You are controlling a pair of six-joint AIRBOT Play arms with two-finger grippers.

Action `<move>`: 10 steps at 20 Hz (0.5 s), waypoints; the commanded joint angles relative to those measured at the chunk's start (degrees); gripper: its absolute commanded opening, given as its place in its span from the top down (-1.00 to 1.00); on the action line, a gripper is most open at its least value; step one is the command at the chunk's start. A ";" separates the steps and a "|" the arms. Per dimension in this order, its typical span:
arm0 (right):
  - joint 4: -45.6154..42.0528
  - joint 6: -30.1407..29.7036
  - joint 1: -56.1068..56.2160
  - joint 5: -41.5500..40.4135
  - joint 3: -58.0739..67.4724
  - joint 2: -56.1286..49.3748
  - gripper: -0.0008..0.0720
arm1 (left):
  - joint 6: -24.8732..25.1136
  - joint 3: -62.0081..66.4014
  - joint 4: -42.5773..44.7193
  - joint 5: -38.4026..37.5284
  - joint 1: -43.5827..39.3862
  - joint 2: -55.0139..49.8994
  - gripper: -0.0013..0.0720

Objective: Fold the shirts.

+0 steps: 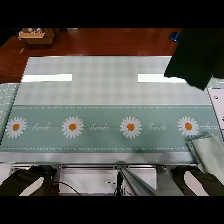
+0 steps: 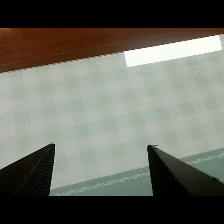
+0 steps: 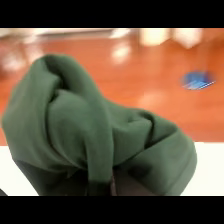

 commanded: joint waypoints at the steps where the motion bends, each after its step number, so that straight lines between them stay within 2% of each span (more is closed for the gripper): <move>1: 11.52 -3.15 4.22 15.32 -0.33 -1.11 0.91 | -1.44 0.24 -3.06 -4.81 0.00 4.00 -0.98; 3: 10.47 -3.13 11.74 18.32 -2.75 -4.24 0.91 | -1.44 -0.07 -3.85 -6.14 0.00 4.13 -0.98; 5: 9.53 -2.97 21.66 17.79 -6.88 -7.96 0.91 | -1.88 -1.40 -4.13 -6.88 -0.02 4.13 -0.98; 8: 6.38 -2.40 37.51 14.64 -13.57 -14.99 0.91 | -1.86 -4.28 -4.96 -8.66 0.00 4.15 -0.98; 10: 1.07 -1.75 46.16 9.97 -16.31 -20.74 0.90 | -1.86 -6.56 -5.40 -9.60 -0.02 4.15 -0.98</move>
